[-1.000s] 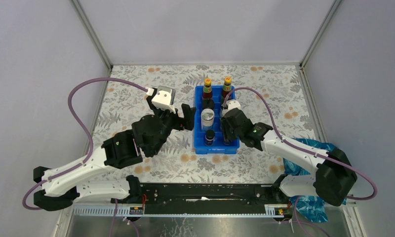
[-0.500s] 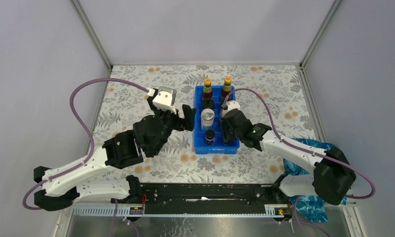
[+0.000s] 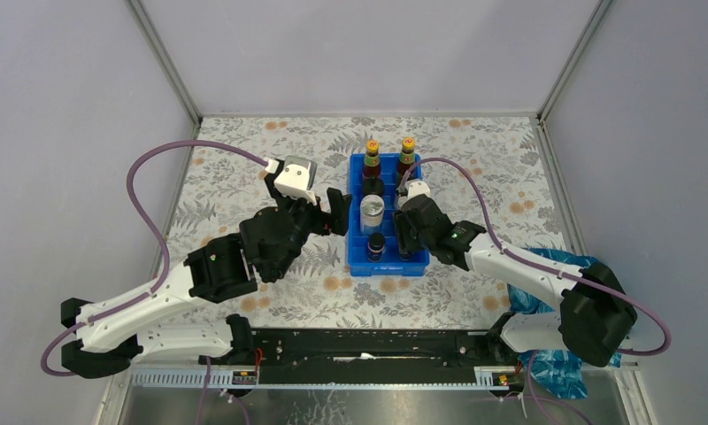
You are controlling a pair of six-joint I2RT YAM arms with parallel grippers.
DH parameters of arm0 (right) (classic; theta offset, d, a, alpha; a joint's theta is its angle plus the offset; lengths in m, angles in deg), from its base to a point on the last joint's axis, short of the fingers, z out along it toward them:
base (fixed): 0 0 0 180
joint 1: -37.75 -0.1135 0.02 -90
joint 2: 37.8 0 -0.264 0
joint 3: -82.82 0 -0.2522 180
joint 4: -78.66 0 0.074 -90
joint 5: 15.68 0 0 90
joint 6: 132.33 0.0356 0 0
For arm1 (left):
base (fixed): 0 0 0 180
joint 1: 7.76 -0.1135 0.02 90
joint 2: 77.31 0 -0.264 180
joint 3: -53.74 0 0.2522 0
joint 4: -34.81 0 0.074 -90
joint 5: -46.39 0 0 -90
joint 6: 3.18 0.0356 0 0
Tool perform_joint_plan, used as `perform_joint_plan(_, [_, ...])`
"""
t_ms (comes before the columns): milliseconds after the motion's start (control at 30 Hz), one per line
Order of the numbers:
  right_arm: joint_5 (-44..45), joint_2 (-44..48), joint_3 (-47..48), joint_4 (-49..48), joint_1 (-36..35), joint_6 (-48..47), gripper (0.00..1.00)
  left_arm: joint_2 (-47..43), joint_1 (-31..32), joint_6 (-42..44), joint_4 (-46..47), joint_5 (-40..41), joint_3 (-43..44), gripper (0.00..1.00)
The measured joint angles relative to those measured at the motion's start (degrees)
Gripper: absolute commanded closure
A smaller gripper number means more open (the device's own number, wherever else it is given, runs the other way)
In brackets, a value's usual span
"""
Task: Organize the condiment bottles
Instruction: Place the bottle in the storage box.
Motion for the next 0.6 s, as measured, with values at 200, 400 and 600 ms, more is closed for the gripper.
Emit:
perform_joint_plan(200, [0.0, -0.5, 0.0, -0.3, 0.0, 0.0, 0.37, 0.0, 0.0, 0.0, 0.0, 0.0, 0.0, 0.1])
perform_joint_plan(400, [0.0, -0.5, 0.0, -0.3, 0.1, 0.0, 0.35, 0.0, 0.0, 0.0, 0.0, 0.0, 0.0, 0.1])
perform_joint_plan(600, [0.0, -0.5, 0.0, -0.2, 0.1, 0.0, 0.35, 0.0, 0.0, 0.0, 0.0, 0.0, 0.0, 0.1])
